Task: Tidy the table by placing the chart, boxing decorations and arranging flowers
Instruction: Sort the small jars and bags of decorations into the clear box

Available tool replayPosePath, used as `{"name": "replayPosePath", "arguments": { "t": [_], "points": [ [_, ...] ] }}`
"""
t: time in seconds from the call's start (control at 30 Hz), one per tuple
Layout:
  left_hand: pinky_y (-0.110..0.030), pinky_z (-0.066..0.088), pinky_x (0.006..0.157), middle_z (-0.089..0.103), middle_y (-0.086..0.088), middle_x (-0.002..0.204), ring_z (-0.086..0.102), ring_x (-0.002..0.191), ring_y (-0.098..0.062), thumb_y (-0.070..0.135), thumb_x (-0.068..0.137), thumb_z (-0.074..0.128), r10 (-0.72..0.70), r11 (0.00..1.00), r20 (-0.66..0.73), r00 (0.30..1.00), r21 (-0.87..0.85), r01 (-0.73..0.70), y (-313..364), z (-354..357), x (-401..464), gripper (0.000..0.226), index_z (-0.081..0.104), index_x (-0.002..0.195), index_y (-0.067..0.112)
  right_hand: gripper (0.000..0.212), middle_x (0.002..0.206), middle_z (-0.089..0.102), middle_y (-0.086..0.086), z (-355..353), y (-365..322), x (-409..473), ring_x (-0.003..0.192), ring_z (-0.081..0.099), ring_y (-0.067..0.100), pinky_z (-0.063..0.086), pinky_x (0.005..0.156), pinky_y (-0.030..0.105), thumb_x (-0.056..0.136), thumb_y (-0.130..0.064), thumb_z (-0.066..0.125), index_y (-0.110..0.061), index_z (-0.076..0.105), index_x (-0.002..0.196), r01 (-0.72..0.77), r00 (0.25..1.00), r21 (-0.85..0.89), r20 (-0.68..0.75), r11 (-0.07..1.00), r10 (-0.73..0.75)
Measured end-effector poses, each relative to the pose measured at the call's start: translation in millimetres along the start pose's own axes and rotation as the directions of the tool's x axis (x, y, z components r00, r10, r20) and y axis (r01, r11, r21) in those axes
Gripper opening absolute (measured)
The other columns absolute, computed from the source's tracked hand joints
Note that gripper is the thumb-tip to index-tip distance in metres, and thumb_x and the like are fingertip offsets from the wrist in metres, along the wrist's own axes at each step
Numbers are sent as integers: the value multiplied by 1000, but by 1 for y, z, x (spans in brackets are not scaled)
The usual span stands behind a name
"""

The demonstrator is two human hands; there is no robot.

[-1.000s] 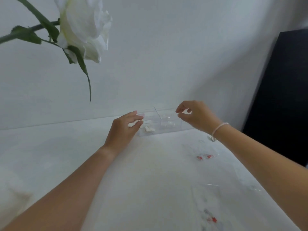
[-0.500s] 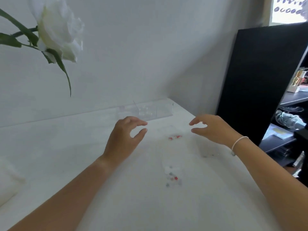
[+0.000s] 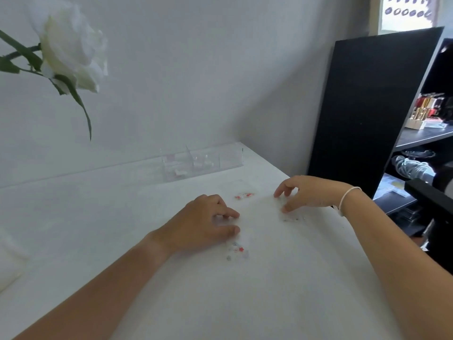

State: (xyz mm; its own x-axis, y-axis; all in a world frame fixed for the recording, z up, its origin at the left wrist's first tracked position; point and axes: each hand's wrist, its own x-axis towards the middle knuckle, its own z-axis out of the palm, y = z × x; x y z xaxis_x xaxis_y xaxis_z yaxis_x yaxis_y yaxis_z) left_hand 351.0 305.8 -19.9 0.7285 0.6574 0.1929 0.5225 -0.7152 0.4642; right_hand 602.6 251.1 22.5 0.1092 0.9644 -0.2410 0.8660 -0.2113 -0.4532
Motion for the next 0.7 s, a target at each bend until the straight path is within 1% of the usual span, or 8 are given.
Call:
{"name": "replayPosePath", "arguments": {
  "t": [0.1,0.2,0.33,0.4,0.5,0.57,0.63,0.7],
  "points": [
    [-12,34,73,53,19,86,49,89,1,45,76,65,-4,999,26,1000,-40,5,3,-1,1,24,67,99,38,32,101,52,-7,1,-2,3,90,50,13,39,76,22,74,-27,71,-30,58,103,19,1000,15,11,1000,-20],
    [-12,38,73,55,14,86,53,84,-3,41,74,69,-27,996,37,999,-79,30,4,-3,3,14,64,87,39,25,93,53,-5,3,-4,6,78,50,14,40,70,23,76,-19,70,-25,59,98,50,999,78,0,996,-50],
    [-8,39,68,57,12,81,50,71,1,31,74,70,-56,983,17,998,-172,58,1,-4,4,15,59,75,42,16,84,56,-4,7,-8,12,68,52,12,42,61,18,80,-7,59,-21,62,88,137,989,172,-86,976,-123],
    [-11,40,67,59,13,78,48,66,1,26,74,69,-78,967,2,997,-243,76,-1,-4,5,16,60,72,39,18,83,56,-2,8,-9,17,65,53,12,44,62,19,82,-4,55,-17,64,90,153,983,230,-132,961,-125],
    [-7,38,59,60,14,73,47,61,1,20,76,67,-95,945,-30,995,-316,80,-3,-8,10,18,60,70,35,13,76,58,-2,7,-15,27,59,53,13,43,56,20,84,-6,57,-14,64,91,201,968,336,-213,920,-134],
    [-7,40,61,60,13,72,49,62,3,19,77,67,-117,923,-56,992,-375,87,-5,-13,15,17,61,71,34,12,72,59,-3,4,-23,38,55,53,12,42,50,18,85,-7,56,-15,64,90,239,953,398,-271,886,-135],
    [-15,43,68,61,8,76,54,69,-4,18,78,67,-152,889,-82,985,-447,100,-8,-21,22,15,62,74,32,14,70,59,-2,0,-32,50,49,51,10,38,41,15,85,-3,55,-12,64,90,272,937,445,-323,853,-131],
    [-16,43,65,60,4,76,54,68,-9,17,79,66,-177,851,-120,977,-517,91,-12,-31,29,12,63,76,28,17,70,59,-1,-4,-42,63,46,49,10,35,36,14,85,0,52,-10,65,92,304,922,473,-365,827,-130]
  ]
}}
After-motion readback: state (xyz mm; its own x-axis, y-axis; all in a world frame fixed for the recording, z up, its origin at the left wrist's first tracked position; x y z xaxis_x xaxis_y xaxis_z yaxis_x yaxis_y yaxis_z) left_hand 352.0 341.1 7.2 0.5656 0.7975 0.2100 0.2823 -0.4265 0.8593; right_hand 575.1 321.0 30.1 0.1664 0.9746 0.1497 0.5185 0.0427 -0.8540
